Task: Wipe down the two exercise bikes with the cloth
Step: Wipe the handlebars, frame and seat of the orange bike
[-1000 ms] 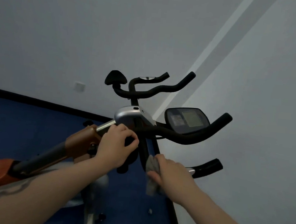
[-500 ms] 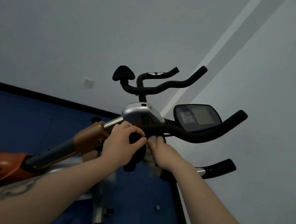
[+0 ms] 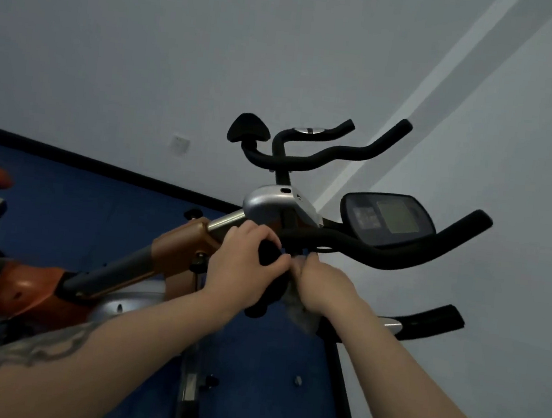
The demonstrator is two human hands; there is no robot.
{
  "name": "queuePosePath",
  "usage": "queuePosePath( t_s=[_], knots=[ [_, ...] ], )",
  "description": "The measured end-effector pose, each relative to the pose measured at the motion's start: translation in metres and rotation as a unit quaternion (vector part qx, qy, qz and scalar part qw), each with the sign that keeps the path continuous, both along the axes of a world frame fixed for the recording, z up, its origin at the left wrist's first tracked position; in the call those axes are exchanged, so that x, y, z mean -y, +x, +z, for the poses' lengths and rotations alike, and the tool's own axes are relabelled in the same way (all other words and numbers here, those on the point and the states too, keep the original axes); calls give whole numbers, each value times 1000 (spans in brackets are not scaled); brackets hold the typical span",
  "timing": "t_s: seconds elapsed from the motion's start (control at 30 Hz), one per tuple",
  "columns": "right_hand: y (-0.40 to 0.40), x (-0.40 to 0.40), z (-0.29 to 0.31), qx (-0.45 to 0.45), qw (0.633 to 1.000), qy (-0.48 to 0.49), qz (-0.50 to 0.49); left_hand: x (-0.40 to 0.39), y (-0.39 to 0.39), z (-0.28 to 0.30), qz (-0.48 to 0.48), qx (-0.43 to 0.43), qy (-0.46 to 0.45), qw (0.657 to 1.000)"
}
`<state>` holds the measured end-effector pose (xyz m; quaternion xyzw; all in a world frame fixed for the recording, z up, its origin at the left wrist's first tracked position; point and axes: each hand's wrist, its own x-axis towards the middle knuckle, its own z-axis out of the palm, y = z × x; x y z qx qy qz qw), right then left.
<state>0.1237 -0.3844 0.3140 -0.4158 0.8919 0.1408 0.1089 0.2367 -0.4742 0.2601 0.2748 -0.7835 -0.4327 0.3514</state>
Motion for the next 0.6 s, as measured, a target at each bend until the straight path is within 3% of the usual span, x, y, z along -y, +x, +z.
queuePosePath(
  t_s=[0.17,0.3,0.37,0.6],
  knots=[
    [2,-2,2,110,983,-113,-98,0,2,3,-11,1,0,1000],
    [23,-39,1,-17,999,-46,4,1,4,2,-17,10,1,1000],
    [24,-47,2,-36,999,-25,26,0,3,2,-13,8,1,1000],
    [16,-3,-5,-32,995,-58,-72,0,0,-2,5,-10,7,1000]
  ],
)
